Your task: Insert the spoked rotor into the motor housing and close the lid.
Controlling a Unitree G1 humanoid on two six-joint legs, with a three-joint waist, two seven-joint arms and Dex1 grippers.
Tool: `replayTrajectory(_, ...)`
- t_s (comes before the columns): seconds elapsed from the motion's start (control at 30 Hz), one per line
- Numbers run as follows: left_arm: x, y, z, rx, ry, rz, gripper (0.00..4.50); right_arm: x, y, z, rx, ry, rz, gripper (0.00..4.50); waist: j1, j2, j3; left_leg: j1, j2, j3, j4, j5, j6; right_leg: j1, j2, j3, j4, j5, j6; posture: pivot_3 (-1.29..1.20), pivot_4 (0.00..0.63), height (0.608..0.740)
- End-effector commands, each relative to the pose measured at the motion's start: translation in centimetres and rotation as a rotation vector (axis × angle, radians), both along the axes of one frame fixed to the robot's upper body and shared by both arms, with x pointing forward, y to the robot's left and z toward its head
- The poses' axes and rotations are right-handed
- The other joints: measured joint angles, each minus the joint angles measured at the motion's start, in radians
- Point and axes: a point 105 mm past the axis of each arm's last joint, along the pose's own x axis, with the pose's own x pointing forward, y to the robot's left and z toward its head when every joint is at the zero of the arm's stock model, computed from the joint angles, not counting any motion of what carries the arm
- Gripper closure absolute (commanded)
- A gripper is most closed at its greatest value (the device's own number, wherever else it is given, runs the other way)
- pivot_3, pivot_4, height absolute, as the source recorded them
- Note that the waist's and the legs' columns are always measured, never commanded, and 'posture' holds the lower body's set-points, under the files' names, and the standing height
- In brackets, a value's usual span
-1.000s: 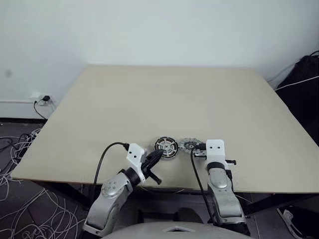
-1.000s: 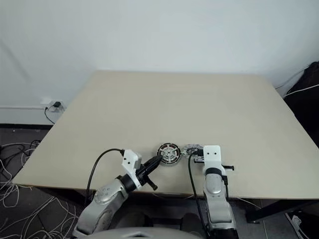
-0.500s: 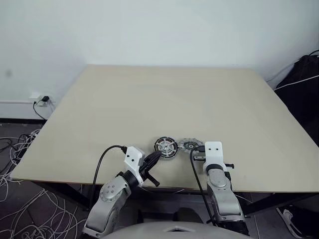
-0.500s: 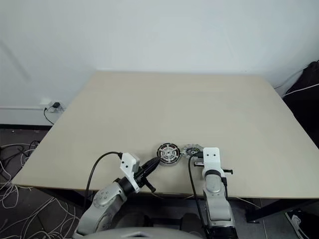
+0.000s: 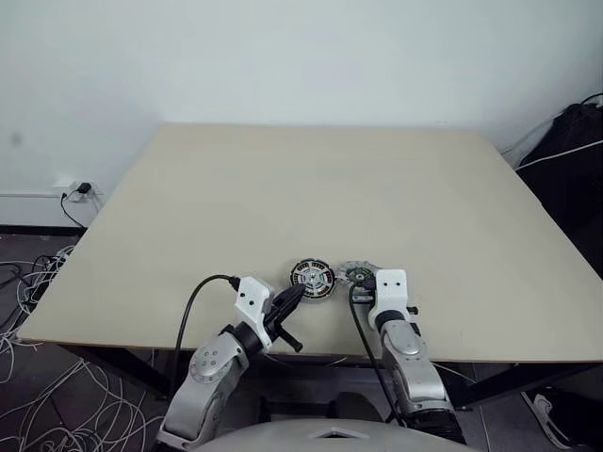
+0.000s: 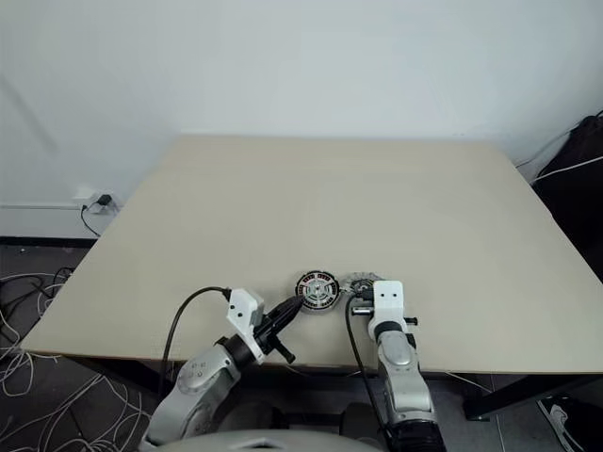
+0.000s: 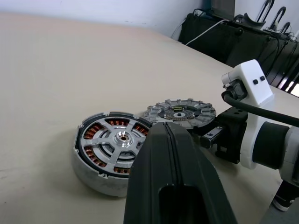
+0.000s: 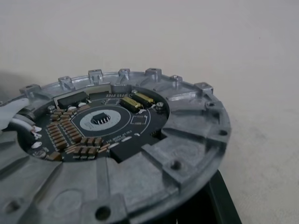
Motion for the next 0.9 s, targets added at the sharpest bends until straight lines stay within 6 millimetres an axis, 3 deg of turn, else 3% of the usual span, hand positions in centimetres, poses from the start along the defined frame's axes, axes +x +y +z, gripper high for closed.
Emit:
replayTrajectory(0.03, 0.3, -0.3, 2.2, -0.019, -0.065, -0.003, 4.5, 1.0, 0.0, 0.8, 0.012, -0.052, -0.002, 4.47, 0.0, 0.0, 0.0, 0.0, 0.0, 0.0, 0.0, 0.0, 0.0, 0.0, 0.0, 0.0, 0.0, 0.0, 0.0, 0.0, 0.0, 0.74)
replayTrajectory(0.3, 0.6, -1.2, 3.9, -0.023, -0.069, -0.01, 4.5, 1.6, 1.4, 1.9, 0.041, -0.163, 0.084, 4.47, -0.004, -0.001, 0.002, 0.007, 0.0, 0.0, -0.001, 0.0, -0.001, 0.007, -0.001, 0.001, 0.0, 0.0, 0.0, 0.0, 0.0, 0.74)
replayTrajectory(0.9, 0.1, -1.2, 3.8, -0.022, -0.064, -0.001, 4.5, 2.2, 7.5, 4.6, 0.197, -0.248, 0.435, 4.47, -0.008, -0.003, 0.006, 0.008, 0.001, 0.0, -0.002, 0.0, -0.001, 0.007, -0.002, 0.004, 0.0, 0.0, 0.0, 0.0, 0.0, 0.74)
